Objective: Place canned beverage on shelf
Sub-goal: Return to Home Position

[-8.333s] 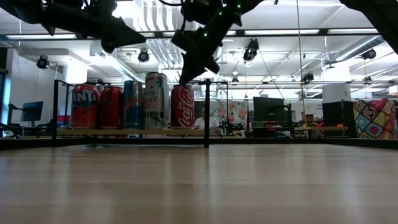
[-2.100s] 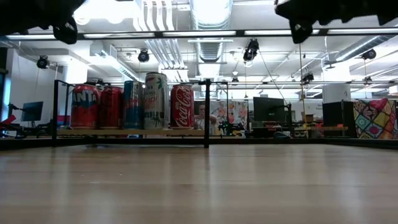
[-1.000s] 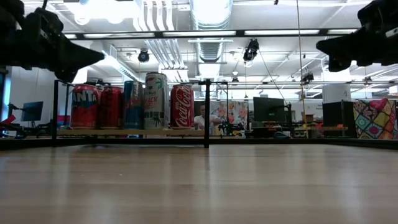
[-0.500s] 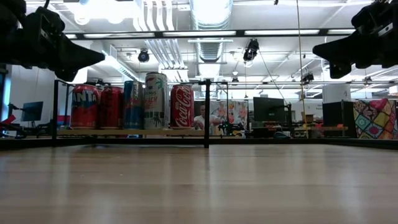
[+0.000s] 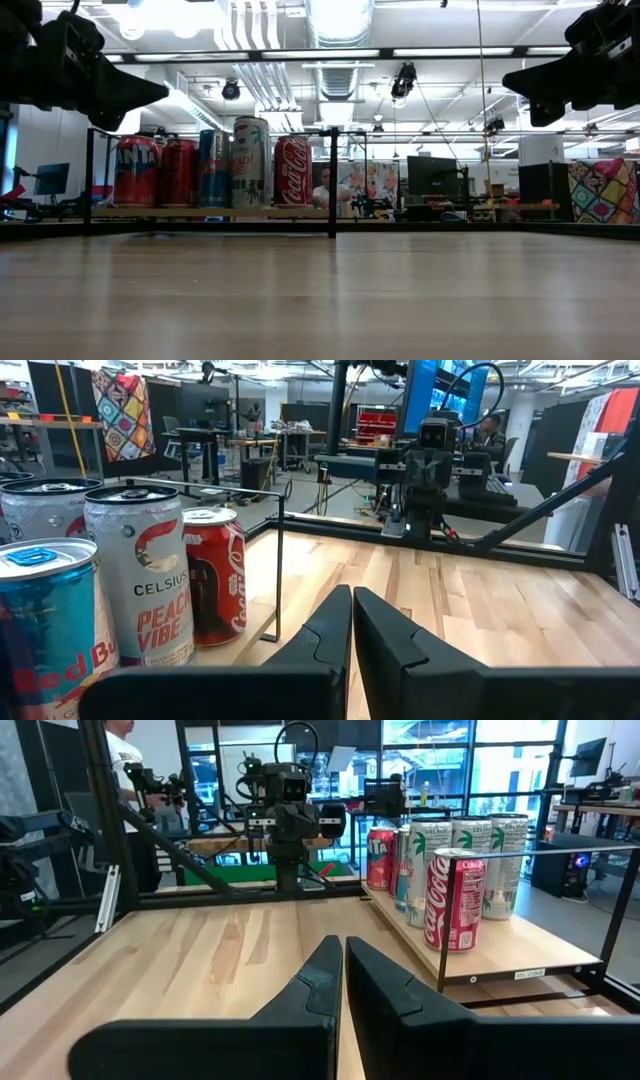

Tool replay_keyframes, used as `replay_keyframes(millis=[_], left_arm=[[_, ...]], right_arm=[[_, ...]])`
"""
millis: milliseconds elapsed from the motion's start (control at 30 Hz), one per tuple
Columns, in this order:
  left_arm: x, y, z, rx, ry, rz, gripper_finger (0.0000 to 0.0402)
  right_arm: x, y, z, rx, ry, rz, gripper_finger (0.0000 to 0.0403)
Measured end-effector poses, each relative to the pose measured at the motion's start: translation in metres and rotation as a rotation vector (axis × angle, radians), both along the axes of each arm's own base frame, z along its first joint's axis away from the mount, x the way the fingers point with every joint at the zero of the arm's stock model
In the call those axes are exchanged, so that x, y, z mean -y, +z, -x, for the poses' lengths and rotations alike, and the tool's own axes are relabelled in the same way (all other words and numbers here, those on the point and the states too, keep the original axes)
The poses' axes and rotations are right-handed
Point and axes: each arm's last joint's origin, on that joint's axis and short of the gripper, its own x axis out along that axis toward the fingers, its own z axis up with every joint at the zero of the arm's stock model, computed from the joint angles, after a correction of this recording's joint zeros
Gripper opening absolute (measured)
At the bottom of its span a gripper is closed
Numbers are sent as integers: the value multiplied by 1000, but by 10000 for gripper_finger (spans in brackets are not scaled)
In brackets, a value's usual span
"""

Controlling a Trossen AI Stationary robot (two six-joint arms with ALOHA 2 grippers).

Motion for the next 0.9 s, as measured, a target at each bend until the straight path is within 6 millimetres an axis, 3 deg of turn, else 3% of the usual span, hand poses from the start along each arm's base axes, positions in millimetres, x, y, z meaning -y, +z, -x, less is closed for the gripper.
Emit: replay_keyframes(millis=[900], left_arm=[[0,-1,-1,-11,0,-1,0]], right_arm=[[0,0,0,-1,0,0,9]])
